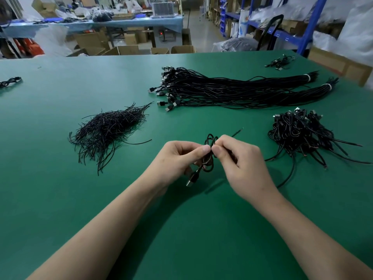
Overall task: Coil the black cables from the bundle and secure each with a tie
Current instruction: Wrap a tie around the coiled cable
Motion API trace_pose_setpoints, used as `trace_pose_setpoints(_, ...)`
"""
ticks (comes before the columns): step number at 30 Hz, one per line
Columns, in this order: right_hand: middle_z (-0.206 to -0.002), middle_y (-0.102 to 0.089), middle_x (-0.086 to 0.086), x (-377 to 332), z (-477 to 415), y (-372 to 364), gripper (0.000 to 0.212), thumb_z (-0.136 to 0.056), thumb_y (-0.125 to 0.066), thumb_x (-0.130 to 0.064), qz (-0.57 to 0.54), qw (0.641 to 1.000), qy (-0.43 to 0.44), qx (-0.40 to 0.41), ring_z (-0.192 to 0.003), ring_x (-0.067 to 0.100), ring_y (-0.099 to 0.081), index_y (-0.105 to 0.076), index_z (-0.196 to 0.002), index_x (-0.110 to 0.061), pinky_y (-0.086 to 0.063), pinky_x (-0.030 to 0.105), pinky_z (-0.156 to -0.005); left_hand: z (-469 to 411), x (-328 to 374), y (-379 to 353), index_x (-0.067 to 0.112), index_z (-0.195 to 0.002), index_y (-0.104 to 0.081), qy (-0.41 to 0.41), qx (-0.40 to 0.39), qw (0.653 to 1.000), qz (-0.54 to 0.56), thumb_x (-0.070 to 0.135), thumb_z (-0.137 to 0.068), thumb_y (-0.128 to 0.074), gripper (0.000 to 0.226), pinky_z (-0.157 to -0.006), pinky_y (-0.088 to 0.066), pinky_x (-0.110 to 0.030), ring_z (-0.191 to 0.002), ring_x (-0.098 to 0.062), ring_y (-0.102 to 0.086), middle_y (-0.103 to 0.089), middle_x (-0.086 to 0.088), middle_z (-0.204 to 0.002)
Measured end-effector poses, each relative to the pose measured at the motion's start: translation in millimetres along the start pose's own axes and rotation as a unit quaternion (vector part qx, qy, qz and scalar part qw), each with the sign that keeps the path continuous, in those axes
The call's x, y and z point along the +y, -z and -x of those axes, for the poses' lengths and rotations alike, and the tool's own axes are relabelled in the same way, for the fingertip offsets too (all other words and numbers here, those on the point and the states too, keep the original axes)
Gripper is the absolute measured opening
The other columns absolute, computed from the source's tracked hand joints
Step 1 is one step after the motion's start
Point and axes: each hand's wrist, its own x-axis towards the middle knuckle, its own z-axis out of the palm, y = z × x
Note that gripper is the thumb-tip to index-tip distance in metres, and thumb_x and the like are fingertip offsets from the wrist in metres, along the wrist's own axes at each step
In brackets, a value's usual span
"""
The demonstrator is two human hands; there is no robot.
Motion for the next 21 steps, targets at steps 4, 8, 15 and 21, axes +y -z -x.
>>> trace_pose_setpoints(4,-0.057,-0.039,-0.004,0.1,-1.8,-4.2,0.029,-0.103,-0.055,-0.019,-0.116,0.987,-0.109,-0.025,-0.055,0.009,-0.033,-0.055,-0.076,-0.008,-0.028,0.028,-0.053,-1.3,-1.0,-6.8,0.016,-0.087,-0.079,-0.079,0.037,0.996,-0.003,0.021,-0.088,-0.077,0.006,-0.063,-0.047,-0.014,-0.064,-0.003,-0.061,-0.074,0.01,-0.076)
trace_pose_setpoints(8,-0.055,-0.035,-0.01,2.4,-4.3,-4.8,0.03,-0.104,-0.052,-0.019,-0.321,0.909,-0.254,-0.074,-0.048,0.006,-0.026,-0.056,-0.075,-0.016,-0.023,0.018,-0.045,0.6,-1.4,-5.9,0.021,-0.096,-0.08,-0.216,0.113,0.949,-0.201,0.021,-0.086,-0.08,0.01,-0.066,-0.042,-0.011,-0.078,-0.002,-0.067,-0.075,0.013,-0.085)
trace_pose_setpoints(15,-0.056,-0.03,-0.006,10.0,-3.6,5.7,0.021,-0.091,-0.051,-0.011,-0.544,0.717,-0.395,-0.186,-0.042,0.004,-0.021,-0.049,-0.071,-0.017,-0.016,0.017,-0.038,-1.2,1.8,2.2,0.017,-0.093,-0.081,-0.496,0.134,0.735,-0.442,0.021,-0.095,-0.074,0.008,-0.06,-0.051,-0.032,-0.071,-0.018,-0.064,-0.073,0.004,-0.088)
trace_pose_setpoints(21,-0.065,-0.037,-0.002,12.8,-3.2,14.4,0.023,-0.093,-0.061,-0.031,-0.527,0.719,-0.361,-0.275,-0.05,0.006,-0.029,-0.055,-0.074,-0.019,-0.02,0.017,-0.041,0.0,3.2,11.5,0.021,-0.098,-0.081,-0.538,0.151,0.681,-0.474,0.01,-0.094,-0.074,0.014,-0.053,-0.044,-0.031,-0.066,-0.016,-0.053,-0.067,0.002,-0.084)
